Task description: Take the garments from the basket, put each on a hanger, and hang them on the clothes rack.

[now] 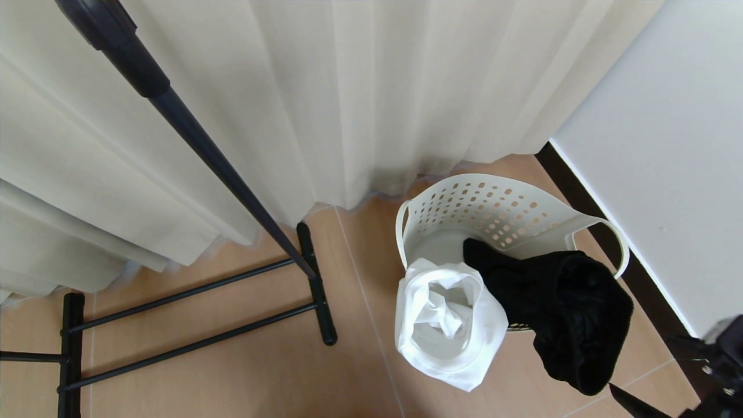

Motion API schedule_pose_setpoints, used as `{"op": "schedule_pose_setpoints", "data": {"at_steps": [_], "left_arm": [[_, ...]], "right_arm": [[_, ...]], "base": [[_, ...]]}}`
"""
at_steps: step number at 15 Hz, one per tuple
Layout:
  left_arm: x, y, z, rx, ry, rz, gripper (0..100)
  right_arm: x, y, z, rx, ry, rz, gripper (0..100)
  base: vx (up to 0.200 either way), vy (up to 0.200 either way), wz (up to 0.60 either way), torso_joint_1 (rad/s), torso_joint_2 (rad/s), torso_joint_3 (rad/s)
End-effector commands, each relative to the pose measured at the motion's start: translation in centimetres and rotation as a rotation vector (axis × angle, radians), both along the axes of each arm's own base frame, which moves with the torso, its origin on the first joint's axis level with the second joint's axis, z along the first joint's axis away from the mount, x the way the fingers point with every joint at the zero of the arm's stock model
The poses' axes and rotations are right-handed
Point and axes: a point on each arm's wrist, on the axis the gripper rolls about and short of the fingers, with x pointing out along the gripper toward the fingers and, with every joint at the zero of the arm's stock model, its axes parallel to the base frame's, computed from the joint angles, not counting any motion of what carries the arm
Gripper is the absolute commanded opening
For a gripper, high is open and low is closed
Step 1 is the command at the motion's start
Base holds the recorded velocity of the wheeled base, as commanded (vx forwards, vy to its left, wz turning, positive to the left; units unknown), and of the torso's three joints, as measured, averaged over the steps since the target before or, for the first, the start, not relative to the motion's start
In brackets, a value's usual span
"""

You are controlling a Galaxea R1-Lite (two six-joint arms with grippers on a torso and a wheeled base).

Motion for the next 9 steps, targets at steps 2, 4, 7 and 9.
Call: {"op": "schedule_pose_setpoints", "data": {"at_steps": [2,4,7,9], "left_arm": [[0.0,0.0,0.0,0.000,0.001,0.001,100],[0.0,0.0,0.0,0.000,0.001,0.000,100],[0.0,0.0,0.0,0.000,0.001,0.001,100],[0.0,0.0,0.0,0.000,0.001,0.000,100]], "right_arm": [[6.7,1.4,1.5,-0.256,0.017,0.109,100],[9.8,1.4,2.1,-0.542,0.000,0.169,100],[12.2,1.2,1.5,-0.809,0.064,0.154,100],[13.7,1.5,0.6,-0.837,0.105,0.158,100]], "base": [[0.000,0.000,0.00,0.000,0.00,0.000],[0.000,0.000,0.00,0.000,0.00,0.000],[0.000,0.000,0.00,0.000,0.00,0.000],[0.000,0.000,0.00,0.000,0.00,0.000]]}}
